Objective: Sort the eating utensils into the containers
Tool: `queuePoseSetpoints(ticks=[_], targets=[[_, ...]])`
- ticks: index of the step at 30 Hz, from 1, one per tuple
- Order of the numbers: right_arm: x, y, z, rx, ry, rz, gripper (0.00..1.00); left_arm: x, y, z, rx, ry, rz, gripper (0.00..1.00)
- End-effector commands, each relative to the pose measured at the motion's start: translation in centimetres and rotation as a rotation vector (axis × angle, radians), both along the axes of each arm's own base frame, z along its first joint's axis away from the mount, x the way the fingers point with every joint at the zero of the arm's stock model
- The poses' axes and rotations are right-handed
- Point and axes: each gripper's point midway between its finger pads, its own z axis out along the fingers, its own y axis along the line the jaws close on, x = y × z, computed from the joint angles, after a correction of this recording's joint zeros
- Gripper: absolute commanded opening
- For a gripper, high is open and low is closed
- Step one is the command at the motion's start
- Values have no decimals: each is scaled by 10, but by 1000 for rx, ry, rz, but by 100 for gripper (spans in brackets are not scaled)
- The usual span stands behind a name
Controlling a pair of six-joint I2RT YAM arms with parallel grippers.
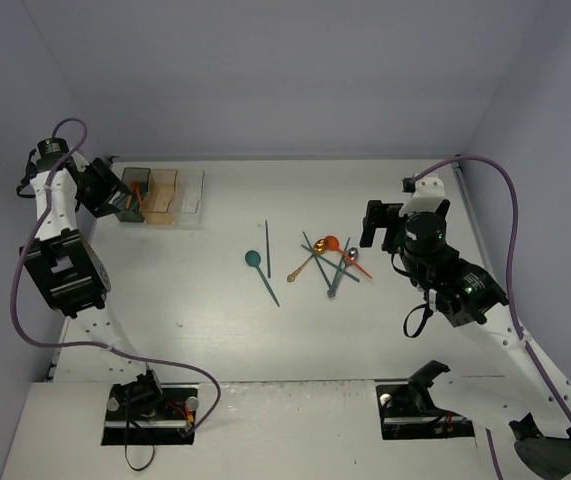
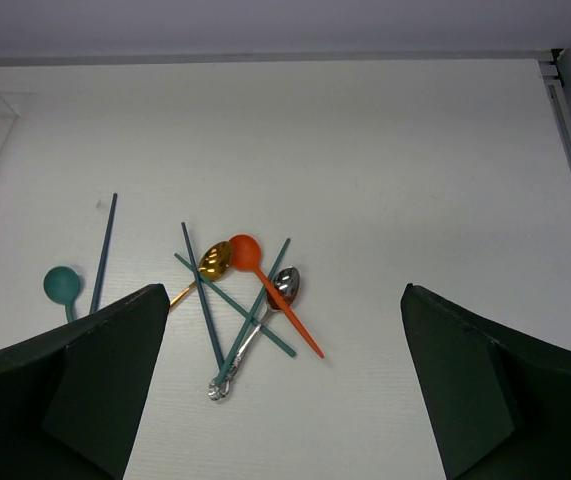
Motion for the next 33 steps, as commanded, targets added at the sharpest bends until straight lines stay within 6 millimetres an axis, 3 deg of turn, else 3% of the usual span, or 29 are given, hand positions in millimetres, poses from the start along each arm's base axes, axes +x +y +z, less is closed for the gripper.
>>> queuePoseSetpoints(ticks=[1, 5, 7, 8, 12, 18, 26, 30, 33], targets=[[0, -13, 17, 5, -64, -54, 100, -43, -38, 94, 265, -155, -6, 59], [-5, -17, 22, 10, -76, -51, 100, -76, -95, 74, 386, -91, -46, 62], [-9, -19, 24, 12, -82, -49, 100, -100, -136, 58, 416, -84, -64, 62], [-10, -20, 24, 13, -82, -48, 100, -106, -150, 60, 392, -121, -40, 62], [-18, -21, 26, 32, -87, -32, 100, -142, -219, 16, 356, -131, -76, 61], [-26, -17, 27, 63, -85, 9, 100, -164, -298, -21, 364, -129, -132, 58], [-38, -17, 30, 91, -92, 40, 100, -162, -350, -72, 386, -64, -157, 52], [-41, -16, 32, 104, -95, 53, 100, -155, -358, -99, 418, -18, -158, 48], [-43, -15, 34, 111, -99, 64, 100, -150, -363, -109, 434, 0, -173, 46]])
